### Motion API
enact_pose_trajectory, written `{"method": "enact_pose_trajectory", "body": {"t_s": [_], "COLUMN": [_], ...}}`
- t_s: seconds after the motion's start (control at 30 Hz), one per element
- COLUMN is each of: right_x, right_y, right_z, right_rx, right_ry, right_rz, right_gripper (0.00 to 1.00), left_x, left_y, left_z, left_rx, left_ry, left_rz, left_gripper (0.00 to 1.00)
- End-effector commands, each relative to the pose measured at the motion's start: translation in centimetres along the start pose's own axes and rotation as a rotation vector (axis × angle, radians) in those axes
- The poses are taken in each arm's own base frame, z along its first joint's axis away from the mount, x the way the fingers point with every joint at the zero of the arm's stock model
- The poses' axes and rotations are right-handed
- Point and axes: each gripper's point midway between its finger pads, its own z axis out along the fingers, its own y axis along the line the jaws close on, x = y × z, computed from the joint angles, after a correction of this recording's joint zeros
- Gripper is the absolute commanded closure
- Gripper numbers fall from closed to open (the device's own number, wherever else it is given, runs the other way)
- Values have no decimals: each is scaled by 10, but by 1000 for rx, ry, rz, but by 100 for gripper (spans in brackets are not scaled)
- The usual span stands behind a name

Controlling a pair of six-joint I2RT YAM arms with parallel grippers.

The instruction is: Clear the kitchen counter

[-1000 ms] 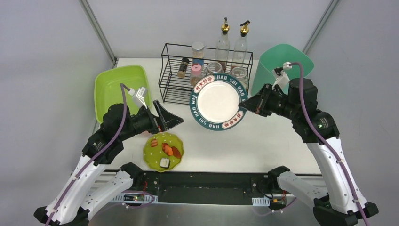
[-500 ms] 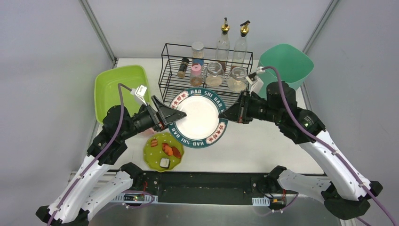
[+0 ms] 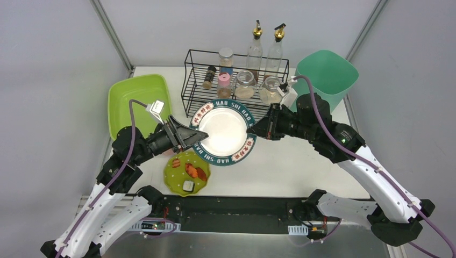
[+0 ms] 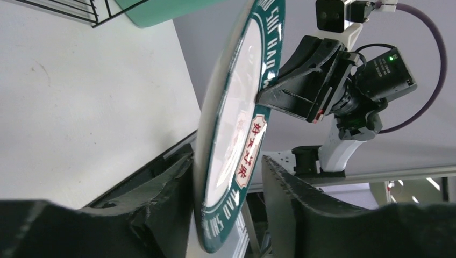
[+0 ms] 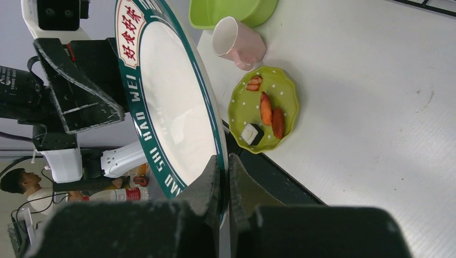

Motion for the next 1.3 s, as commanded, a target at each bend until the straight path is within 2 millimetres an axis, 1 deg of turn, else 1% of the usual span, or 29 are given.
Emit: {"method": "enact_pose_trajectory", "body": {"t_s": [0.0, 0.07, 0.23, 0.27, 0.3, 0.37, 0.4, 0.43, 0.47, 0.57, 0.63, 0.67, 0.7, 0.77, 0.87, 0.97, 1.13, 1.27], "right_x": [-22, -19, -18, -19, -18, -18, -18, -20, -21, -27, -29, -28, -31, -31, -27, -21, -10, -2], "right_y": [33, 32, 29, 28, 26, 24, 23, 21, 18, 8, 5, 4, -2, -13, -24, -35, -45, -49], "right_z": [-6, -3, 1, 1, 2, 4, 4, 4, 4, -4, -10, -12, -15, -20, -27, -29, -27, -23], "right_rx": [-105, -95, -73, -68, -62, -53, -49, -38, -21, 30, 39, 43, 73, 125, 160, 184, 199, 197], "right_ry": [-93, -89, -99, -102, -104, -107, -108, -116, -124, -170, -195, -195, -218, -232, -243, -244, -221, -193], "right_rz": [-16, -21, -26, -25, -26, -24, -25, -24, -29, -41, -49, -53, -58, -66, -78, -81, -89, -92], "right_gripper": [100, 100, 100, 100, 100, 100, 96, 90, 81, 51, 37, 33, 32, 30, 29, 28, 28, 27], "left_x": [4, 5, 6, 6, 6, 4, 3, 2, 1, -5, -12, -18, -25, -40, -64, -82, -99, -114], "left_y": [-8, -7, -7, -7, -7, -5, -3, -1, 0, 9, 14, 17, 20, 27, 22, 21, 29, 29], "left_z": [1, 1, 0, -1, -1, -2, -2, -2, -2, 1, 2, 2, 0, -9, -20, -27, -26, -21], "left_rx": [48, 47, 48, 50, 49, 37, 27, 13, 0, -63, -108, -132, -161, -234, -284, -334, -403, -423], "left_ry": [31, 36, 38, 39, 36, 24, 17, 12, 9, -5, -34, -59, -94, -166, -274, -350, -406, -436], "left_rz": [12, 15, 20, 25, 30, 40, 45, 52, 61, 87, 112, 137, 168, 222, 295, 343, 369, 375], "left_gripper": [59, 71, 90, 97, 100, 100, 100, 100, 100, 100, 100, 100, 100, 100, 100, 100, 100, 100]}}
